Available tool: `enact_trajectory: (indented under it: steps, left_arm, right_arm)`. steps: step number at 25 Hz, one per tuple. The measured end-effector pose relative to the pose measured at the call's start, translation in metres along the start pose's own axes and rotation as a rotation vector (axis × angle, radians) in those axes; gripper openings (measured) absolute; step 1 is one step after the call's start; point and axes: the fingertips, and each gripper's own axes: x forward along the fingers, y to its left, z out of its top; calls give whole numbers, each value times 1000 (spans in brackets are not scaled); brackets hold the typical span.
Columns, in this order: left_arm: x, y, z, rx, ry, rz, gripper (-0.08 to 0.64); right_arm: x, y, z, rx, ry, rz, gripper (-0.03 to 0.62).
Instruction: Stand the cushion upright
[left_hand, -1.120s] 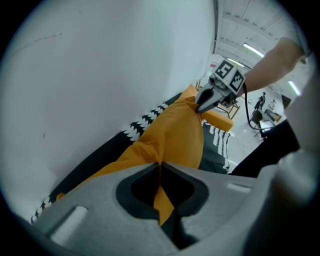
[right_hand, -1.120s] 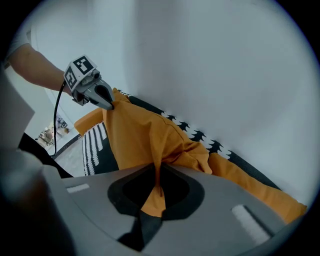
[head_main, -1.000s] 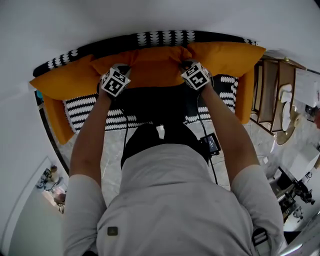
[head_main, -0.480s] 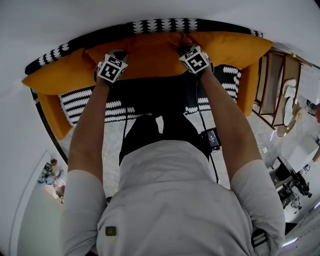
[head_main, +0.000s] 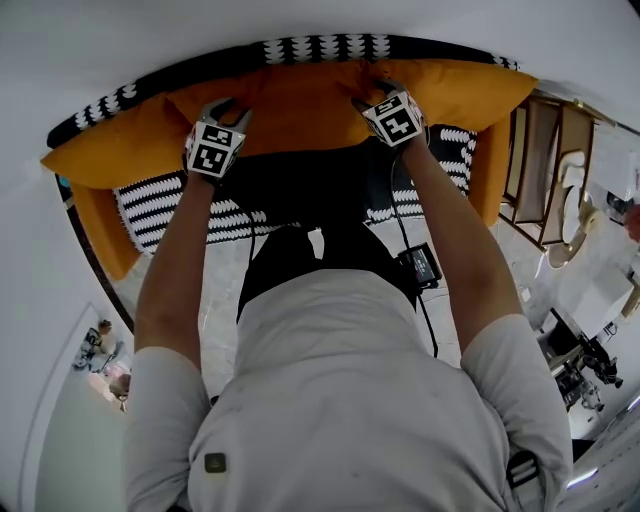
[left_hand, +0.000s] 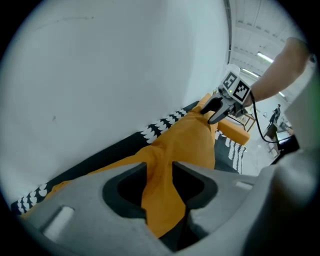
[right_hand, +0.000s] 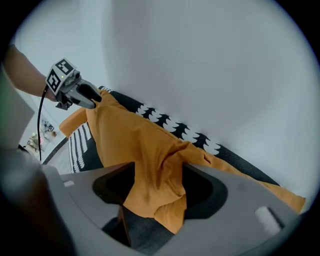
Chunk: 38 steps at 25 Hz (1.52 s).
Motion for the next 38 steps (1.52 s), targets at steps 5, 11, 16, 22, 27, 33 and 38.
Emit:
enact_trajectory:
  steps: [5,11,16,22,27,33,38]
  left_arm:
    - [-39,-5,15,-54,-93,44,172]
    - [-95,-35,55,-73,-239,36,172]
    - [-150,-73,78,-79,-341,3,172]
    - [-225,-102,93,-91,-454,-9,172]
    - [-282,-122,102,-74,-548,2,110]
    - [-341,-143,109,-38,-644,19,19]
    - [-372,-167,110,4,-680,18,3]
  right_arm:
    - [-34,12,6,43,-69,-30,321]
    - [-91,49,24,45,-179,-47,307]
    - [-155,83,44,26,-305,-72,264]
    - [-231,126,66,24,-454,-116,188]
    - [-291,167,78,-13,-563,-129,89]
    - [-345,206,84,-24,-661,-130,12]
    - [-372,229,78,-43,-697,-80,9]
